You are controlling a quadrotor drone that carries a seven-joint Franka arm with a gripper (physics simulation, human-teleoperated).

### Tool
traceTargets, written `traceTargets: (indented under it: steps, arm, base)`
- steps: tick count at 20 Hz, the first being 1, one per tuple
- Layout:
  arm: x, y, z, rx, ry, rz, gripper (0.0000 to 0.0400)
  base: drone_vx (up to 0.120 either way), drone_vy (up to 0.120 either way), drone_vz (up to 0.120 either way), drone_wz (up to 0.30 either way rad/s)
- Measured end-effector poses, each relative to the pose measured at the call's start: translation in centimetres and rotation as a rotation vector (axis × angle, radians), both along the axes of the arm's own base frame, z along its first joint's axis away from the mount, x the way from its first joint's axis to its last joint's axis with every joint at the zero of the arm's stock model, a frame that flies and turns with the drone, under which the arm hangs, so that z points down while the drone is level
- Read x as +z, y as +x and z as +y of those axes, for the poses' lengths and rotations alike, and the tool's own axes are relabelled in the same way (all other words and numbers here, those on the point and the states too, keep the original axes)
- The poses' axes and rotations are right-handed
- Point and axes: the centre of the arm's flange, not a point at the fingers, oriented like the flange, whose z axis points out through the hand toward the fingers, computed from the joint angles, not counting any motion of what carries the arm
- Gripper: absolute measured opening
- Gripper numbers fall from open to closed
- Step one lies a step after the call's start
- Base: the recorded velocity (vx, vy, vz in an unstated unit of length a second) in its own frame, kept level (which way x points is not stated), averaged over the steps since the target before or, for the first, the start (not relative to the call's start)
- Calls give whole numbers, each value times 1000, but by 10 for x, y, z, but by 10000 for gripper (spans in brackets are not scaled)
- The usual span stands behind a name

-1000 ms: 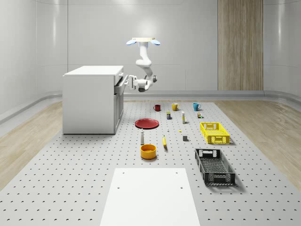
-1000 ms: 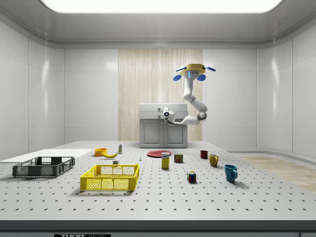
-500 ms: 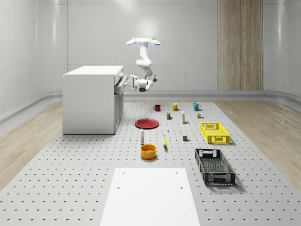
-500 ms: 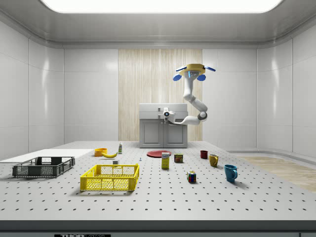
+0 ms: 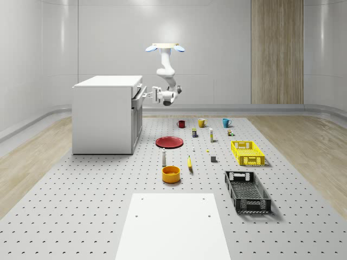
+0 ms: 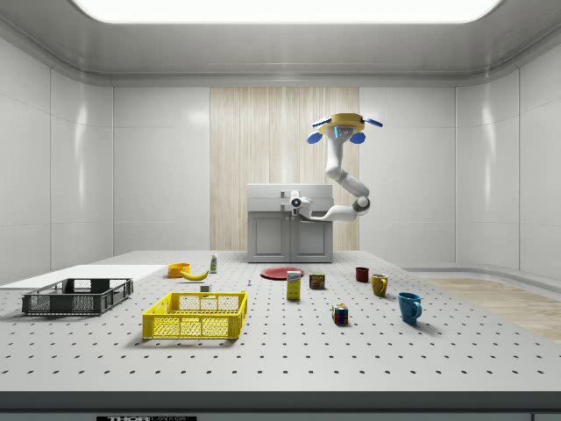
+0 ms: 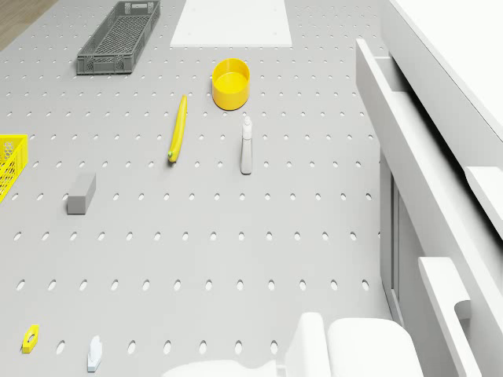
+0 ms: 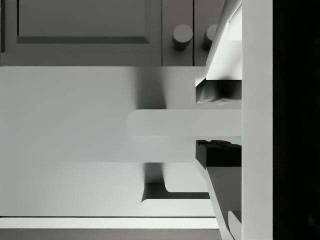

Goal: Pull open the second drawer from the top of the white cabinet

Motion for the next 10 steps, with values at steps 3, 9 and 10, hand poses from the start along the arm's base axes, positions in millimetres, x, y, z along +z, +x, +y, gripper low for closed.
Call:
traceTargets:
  steps: [3,9,10]
  arm:
    - [0,0,-6,0,0,-1,101]
    - [0,0,-11,0,0,-1,248]
    - [0,0,-12,0,0,-1,259]
  base:
    - [0,0,0,0]
    - [0,-53,0,0]
    - [0,-120,0,0]
